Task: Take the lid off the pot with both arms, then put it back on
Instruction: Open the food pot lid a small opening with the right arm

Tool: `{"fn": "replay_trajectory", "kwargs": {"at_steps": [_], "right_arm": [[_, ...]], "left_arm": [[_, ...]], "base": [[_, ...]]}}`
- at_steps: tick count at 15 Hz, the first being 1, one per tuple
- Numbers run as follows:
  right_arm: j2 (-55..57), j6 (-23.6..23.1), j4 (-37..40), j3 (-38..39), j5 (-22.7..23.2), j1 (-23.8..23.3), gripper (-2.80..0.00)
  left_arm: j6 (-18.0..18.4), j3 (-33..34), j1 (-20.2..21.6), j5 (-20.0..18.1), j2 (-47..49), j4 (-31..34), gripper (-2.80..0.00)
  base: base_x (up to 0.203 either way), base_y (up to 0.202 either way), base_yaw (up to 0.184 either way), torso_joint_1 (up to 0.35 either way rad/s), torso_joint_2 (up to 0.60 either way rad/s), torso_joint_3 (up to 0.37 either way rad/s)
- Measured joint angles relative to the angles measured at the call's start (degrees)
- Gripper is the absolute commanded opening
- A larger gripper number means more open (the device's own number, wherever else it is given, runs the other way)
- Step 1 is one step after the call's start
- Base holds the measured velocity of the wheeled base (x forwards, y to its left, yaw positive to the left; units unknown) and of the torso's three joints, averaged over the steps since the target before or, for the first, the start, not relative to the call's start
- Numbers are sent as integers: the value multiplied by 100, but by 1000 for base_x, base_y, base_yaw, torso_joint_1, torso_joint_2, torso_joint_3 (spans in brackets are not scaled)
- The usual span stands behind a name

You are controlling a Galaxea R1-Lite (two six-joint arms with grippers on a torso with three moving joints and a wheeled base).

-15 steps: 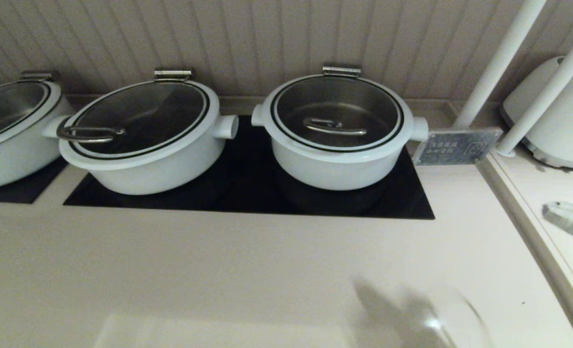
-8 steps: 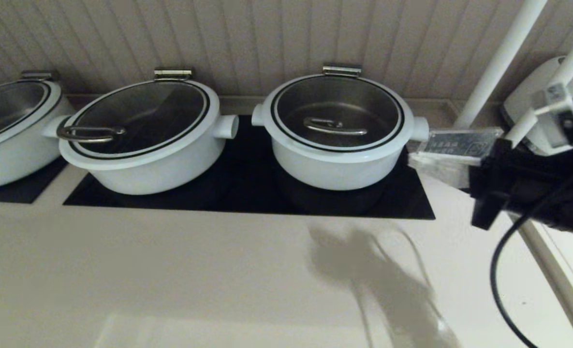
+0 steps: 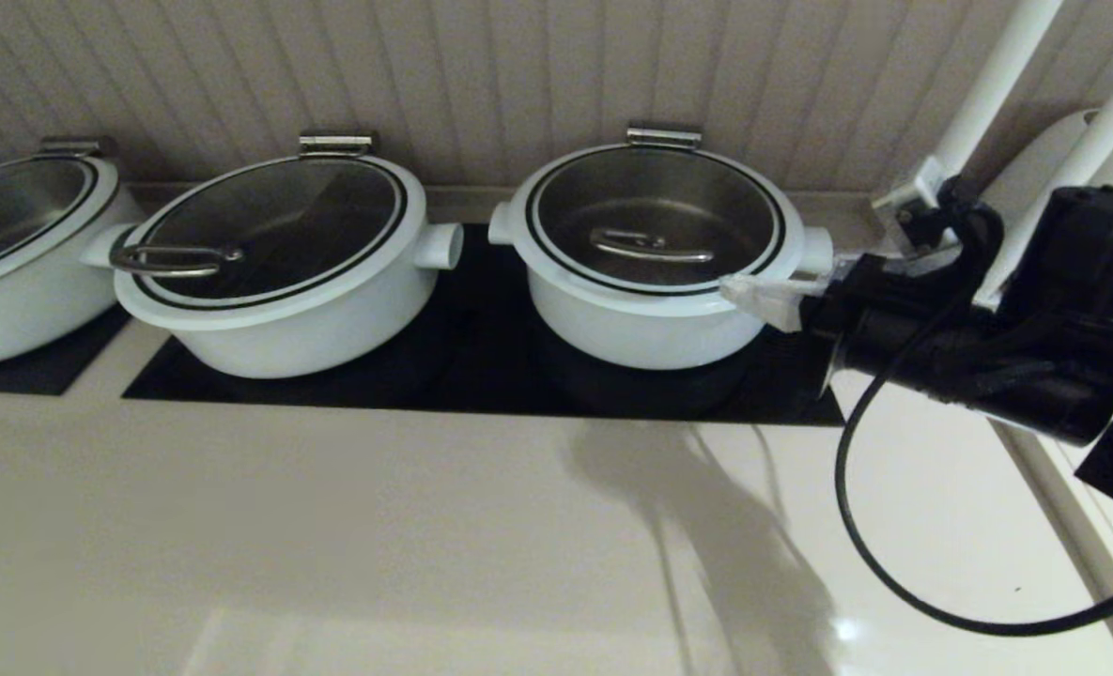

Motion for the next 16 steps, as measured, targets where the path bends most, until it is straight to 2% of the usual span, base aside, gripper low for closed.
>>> {"fn": "replay_trajectory", "kwargs": {"at_steps": [6,13,16], "right_arm": [[282,-1,0,-122,-52,18,-280],[1073,6,-48,-1111,-64,168,-280],[1302,5,-59,-1298,-82,171,-280]], "left_arm": [[-6,0,0,0,2,2,-280],[-11,0,0,2,2,2,-280],[-14,0,0,0,2,2,-280]], "base": [[0,0,0,0,0,0],[0,0,0,0,0,0],[0,0,0,0,0,0]]}}
